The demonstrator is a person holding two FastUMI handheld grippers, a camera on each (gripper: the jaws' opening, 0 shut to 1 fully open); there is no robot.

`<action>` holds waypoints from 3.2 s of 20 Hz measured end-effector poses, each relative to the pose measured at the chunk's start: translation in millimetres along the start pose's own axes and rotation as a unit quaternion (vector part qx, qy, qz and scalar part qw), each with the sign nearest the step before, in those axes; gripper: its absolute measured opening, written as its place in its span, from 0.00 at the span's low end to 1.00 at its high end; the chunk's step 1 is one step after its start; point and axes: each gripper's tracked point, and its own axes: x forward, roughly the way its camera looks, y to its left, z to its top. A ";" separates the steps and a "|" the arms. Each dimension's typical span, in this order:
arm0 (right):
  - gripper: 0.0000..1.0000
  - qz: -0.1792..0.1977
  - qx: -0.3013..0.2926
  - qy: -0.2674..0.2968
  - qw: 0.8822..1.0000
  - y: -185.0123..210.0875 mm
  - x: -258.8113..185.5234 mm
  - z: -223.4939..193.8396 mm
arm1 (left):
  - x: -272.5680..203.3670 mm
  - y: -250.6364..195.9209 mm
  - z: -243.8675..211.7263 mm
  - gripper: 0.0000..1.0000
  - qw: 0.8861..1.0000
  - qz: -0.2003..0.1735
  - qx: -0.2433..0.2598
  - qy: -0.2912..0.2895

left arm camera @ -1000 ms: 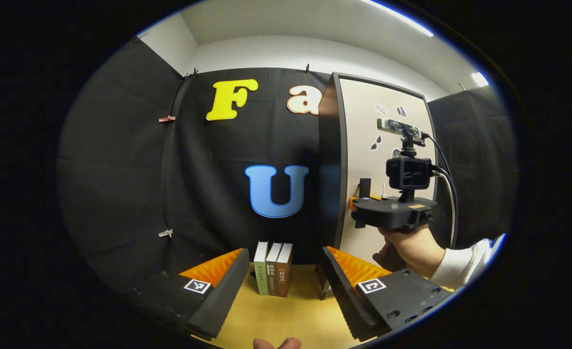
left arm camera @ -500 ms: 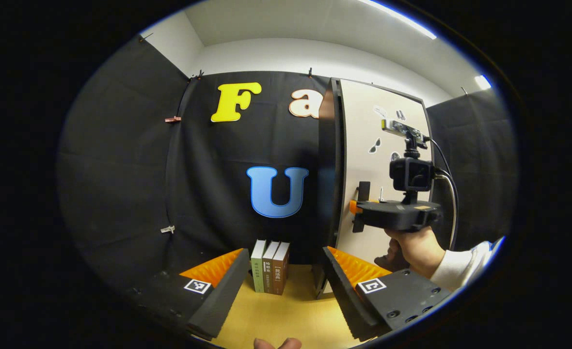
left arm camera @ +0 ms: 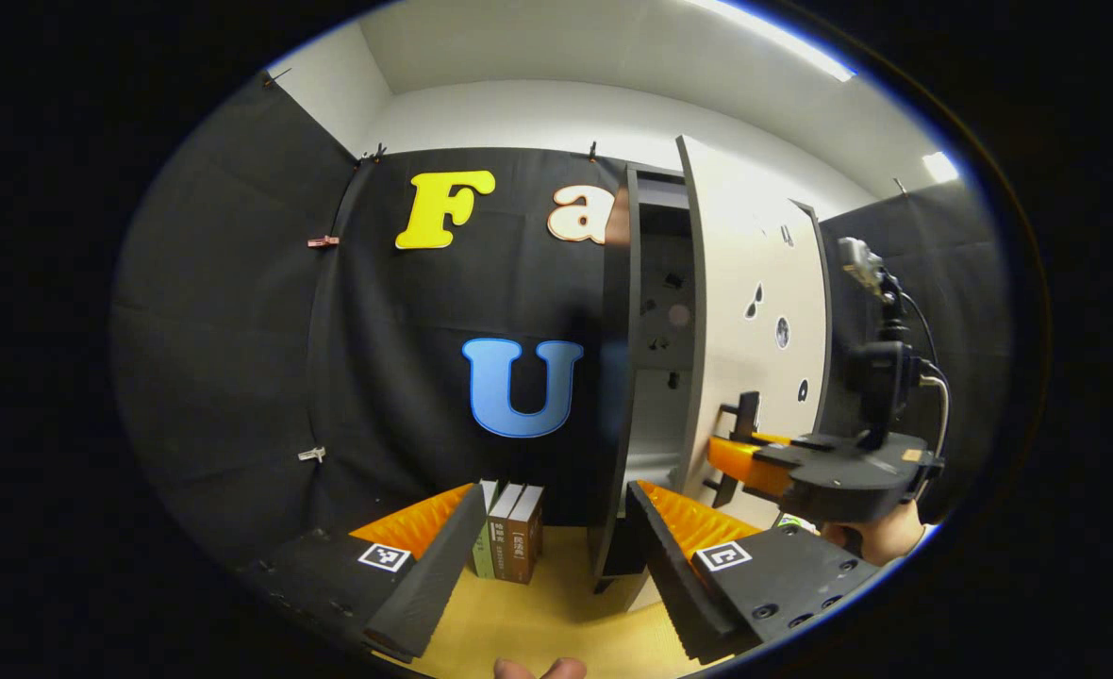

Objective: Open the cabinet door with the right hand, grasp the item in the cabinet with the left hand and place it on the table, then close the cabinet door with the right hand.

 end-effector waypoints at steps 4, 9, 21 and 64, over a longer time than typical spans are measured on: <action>0.19 0.004 0.014 0.002 1.000 -9.1 -19.3 1.0 | 0.0 -10.4 9.1 0.94 1.000 -0.004 -0.010 -0.013; 0.19 0.019 0.017 0.010 1.000 -21.5 -38.6 1.5 | 5.5 -18.4 11.1 0.94 1.000 -0.001 -0.024 -0.018; 0.18 0.010 0.015 0.019 1.000 -57.1 -73.5 5.3 | 23.5 -48.7 0.1 0.94 0.999 -0.010 -0.046 -0.023; 0.98 -0.231 0.046 -0.020 0.972 -207.8 -123.2 10.0 | 257.2 -257.3 -81.1 0.88 0.980 -0.121 0.057 0.150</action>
